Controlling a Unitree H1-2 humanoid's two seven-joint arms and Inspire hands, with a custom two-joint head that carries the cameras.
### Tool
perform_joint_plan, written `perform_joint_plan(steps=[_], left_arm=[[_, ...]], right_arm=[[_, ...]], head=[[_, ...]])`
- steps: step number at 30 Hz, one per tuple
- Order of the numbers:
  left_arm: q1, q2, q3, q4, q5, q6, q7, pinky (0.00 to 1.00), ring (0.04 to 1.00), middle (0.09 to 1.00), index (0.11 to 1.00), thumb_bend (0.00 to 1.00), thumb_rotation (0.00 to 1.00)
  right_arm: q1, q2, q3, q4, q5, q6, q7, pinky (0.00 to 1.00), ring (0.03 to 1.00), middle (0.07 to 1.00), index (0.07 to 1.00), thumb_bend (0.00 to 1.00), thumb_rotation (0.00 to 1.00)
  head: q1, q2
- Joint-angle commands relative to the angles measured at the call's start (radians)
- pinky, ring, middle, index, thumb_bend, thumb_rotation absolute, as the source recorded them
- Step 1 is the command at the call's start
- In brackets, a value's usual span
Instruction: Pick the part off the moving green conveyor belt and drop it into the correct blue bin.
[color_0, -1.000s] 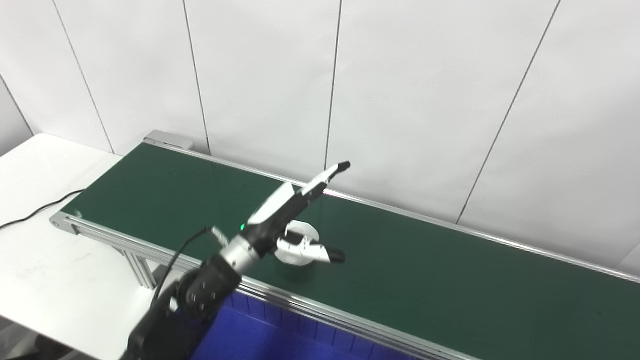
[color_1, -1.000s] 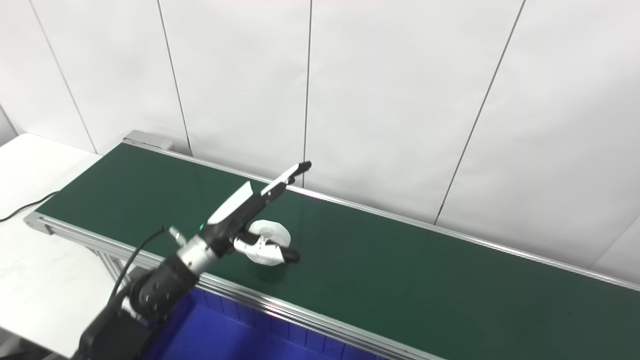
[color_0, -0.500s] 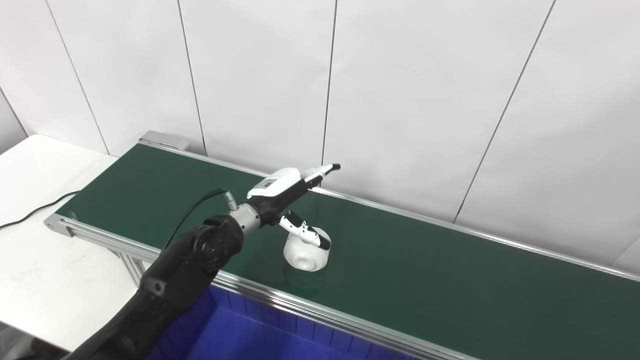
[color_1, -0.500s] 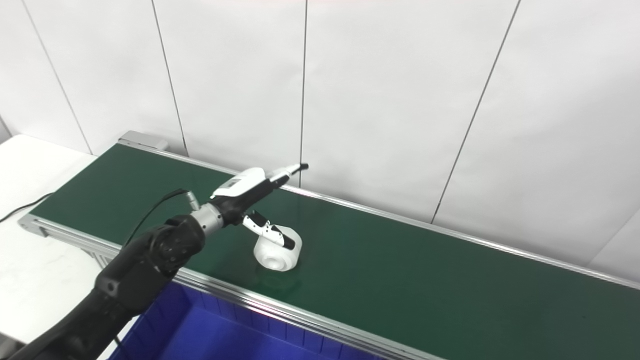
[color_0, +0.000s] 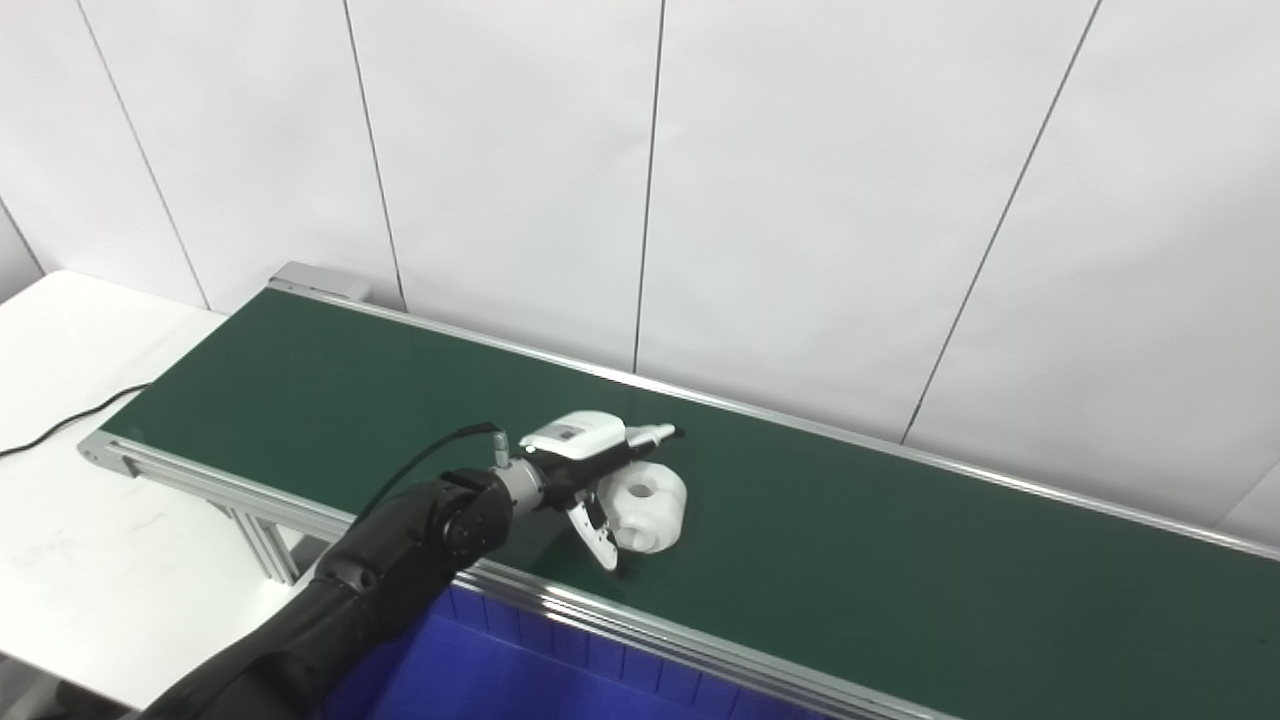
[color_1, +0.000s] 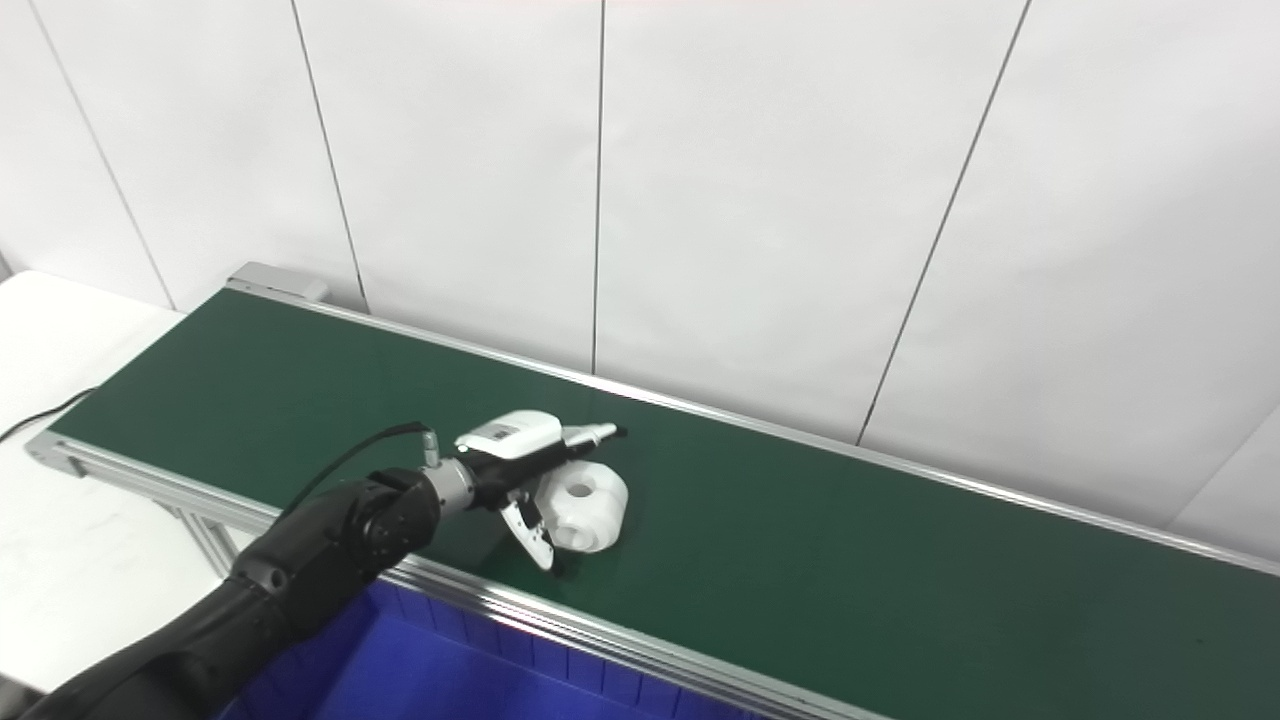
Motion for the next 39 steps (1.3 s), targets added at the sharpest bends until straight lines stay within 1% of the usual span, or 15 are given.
perform_joint_plan(steps=[1,3,4,6,7,8,10,13,19,21,24,25,31,37,39], left_arm=[[-0.034,-0.005,0.004,0.008,-0.021,-0.01,0.002,0.93,0.96,0.976,0.981,0.9,0.11],[-0.032,-0.027,0.015,0.05,-0.041,-0.023,0.032,0.84,0.897,0.923,0.925,0.82,0.03],[-0.033,-0.043,0.027,0.089,-0.051,-0.049,0.081,0.83,0.892,0.92,0.922,0.81,0.02],[-0.036,-0.068,0.043,0.161,-0.055,-0.114,0.184,0.71,0.768,0.812,0.816,0.75,0.01],[-0.038,-0.077,0.046,0.193,-0.051,-0.148,0.233,0.59,0.64,0.621,0.632,0.61,0.0],[-0.039,-0.087,0.052,0.222,-0.051,-0.184,0.287,0.55,0.596,0.556,0.57,0.56,0.0],[-0.038,-0.102,0.059,0.252,-0.062,-0.221,0.359,0.48,0.451,0.52,0.531,0.51,0.0],[-0.028,-0.118,0.073,0.245,-0.091,-0.226,0.4,0.46,0.413,0.511,0.529,0.5,0.0],[0.01,-0.129,0.112,0.152,-0.177,-0.228,0.392,0.43,0.401,0.503,0.538,0.49,0.0],[0.029,-0.122,0.124,0.1,-0.213,-0.228,0.374,0.43,0.399,0.501,0.54,0.49,0.0],[0.071,-0.099,0.14,-0.011,-0.261,-0.228,0.349,0.42,0.402,0.499,0.54,0.49,0.0],[0.087,-0.091,0.145,-0.053,-0.269,-0.228,0.341,0.42,0.403,0.497,0.54,0.49,0.0],[0.225,-0.03,0.151,-0.308,-0.351,-0.228,0.246,0.43,0.41,0.498,0.536,0.5,0.0],[0.311,0.003,0.118,-0.361,-0.397,-0.228,0.198,0.45,0.426,0.508,0.522,0.5,0.0],[0.343,0.01,0.096,-0.37,-0.396,-0.228,0.188,0.4,0.397,0.5,0.542,0.49,0.0]], right_arm=[[-0.001,-0.005,0.0,-0.031,0.0,-0.057,-0.012,0.87,0.92,0.94,0.945,0.8,0.83],[0.001,-0.005,-0.001,-0.036,0.002,-0.057,-0.013,0.87,0.92,0.94,0.945,0.8,0.83],[0.003,-0.005,-0.002,-0.039,0.001,-0.057,-0.014,0.87,0.92,0.94,0.945,0.8,0.83],[0.006,-0.005,-0.003,-0.044,0.003,-0.057,-0.013,0.87,0.922,0.94,0.944,0.79,0.83],[0.008,-0.004,-0.004,-0.046,0.004,-0.057,-0.011,0.88,0.925,0.943,0.945,0.79,0.83],[0.01,-0.005,-0.005,-0.049,0.004,-0.057,-0.011,0.88,0.926,0.944,0.945,0.79,0.83],[0.013,-0.005,-0.007,-0.053,0.002,-0.057,-0.014,0.87,0.927,0.945,0.946,0.8,0.83],[0.016,-0.006,-0.009,-0.056,0.001,-0.057,-0.013,0.87,0.928,0.945,0.945,0.8,0.84],[0.022,-0.008,-0.008,-0.072,-0.002,-0.057,-0.008,0.88,0.935,0.954,0.952,0.79,0.84],[0.026,-0.006,-0.008,-0.083,-0.012,-0.057,-0.014,0.87,0.931,0.952,0.95,0.8,0.84],[0.034,0.004,-0.009,-0.111,-0.022,-0.057,-0.019,0.85,0.926,0.954,0.943,0.8,0.82],[0.038,0.008,-0.008,-0.119,-0.023,-0.057,-0.018,0.85,0.926,0.956,0.943,0.81,0.82],[0.055,0.052,0.0,-0.189,-0.066,-0.057,-0.024,0.9,0.927,0.938,0.949,0.75,0.83],[0.056,0.107,-0.023,-0.236,-0.098,-0.044,0.012,0.92,0.945,0.956,0.964,0.73,0.87],[0.056,0.121,-0.029,-0.252,-0.11,-0.026,0.021,0.94,0.954,0.959,0.969,0.74,0.88]], head=[[0.0,0.0],[0.001,0.003],[-0.001,0.006],[-0.002,0.009],[-0.002,0.009],[-0.002,0.011],[-0.001,0.014],[-0.002,0.017],[-0.026,0.05],[-0.051,0.079],[-0.133,0.167],[-0.133,0.167],[-0.293,0.261],[-0.383,0.309],[-0.4,0.325]])
